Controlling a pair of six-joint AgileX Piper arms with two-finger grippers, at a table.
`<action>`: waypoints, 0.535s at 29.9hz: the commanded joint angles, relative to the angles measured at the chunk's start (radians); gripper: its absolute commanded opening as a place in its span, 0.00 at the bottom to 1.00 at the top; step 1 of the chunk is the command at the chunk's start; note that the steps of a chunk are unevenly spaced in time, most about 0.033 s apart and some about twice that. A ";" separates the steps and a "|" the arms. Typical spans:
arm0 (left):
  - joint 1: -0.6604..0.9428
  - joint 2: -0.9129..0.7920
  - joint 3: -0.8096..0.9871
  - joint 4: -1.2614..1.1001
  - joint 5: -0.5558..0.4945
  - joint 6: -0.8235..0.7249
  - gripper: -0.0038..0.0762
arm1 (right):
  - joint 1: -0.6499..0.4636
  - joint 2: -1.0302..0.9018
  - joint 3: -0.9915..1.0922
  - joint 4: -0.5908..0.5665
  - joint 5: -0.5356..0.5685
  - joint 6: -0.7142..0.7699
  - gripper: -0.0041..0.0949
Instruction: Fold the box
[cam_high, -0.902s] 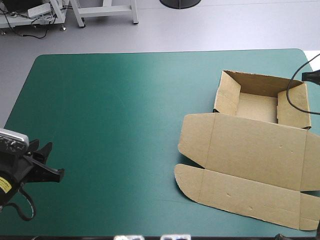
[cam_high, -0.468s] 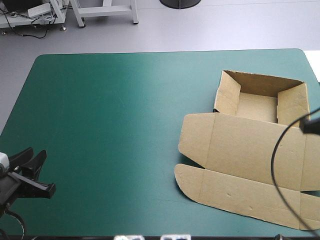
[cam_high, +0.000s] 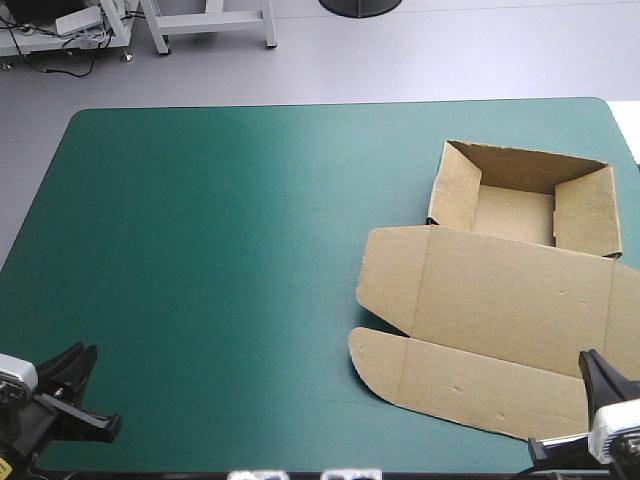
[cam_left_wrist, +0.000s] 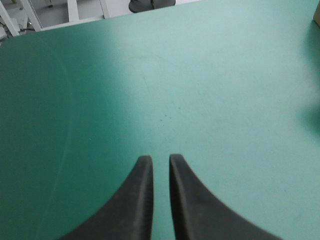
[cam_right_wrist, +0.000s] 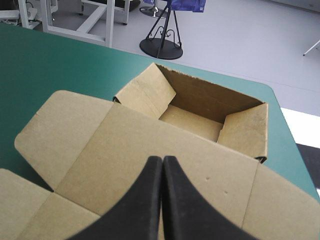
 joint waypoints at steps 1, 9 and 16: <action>-0.007 -0.045 0.055 -0.042 -0.083 0.001 0.12 | 0.004 -0.032 0.076 0.010 -0.087 0.006 0.02; -0.007 -0.134 0.183 -0.072 -0.142 0.001 0.10 | 0.004 -0.053 0.253 0.049 -0.119 -0.057 0.02; -0.007 -0.136 0.211 -0.081 -0.142 0.012 0.10 | 0.004 -0.053 0.340 0.047 -0.155 -0.059 0.02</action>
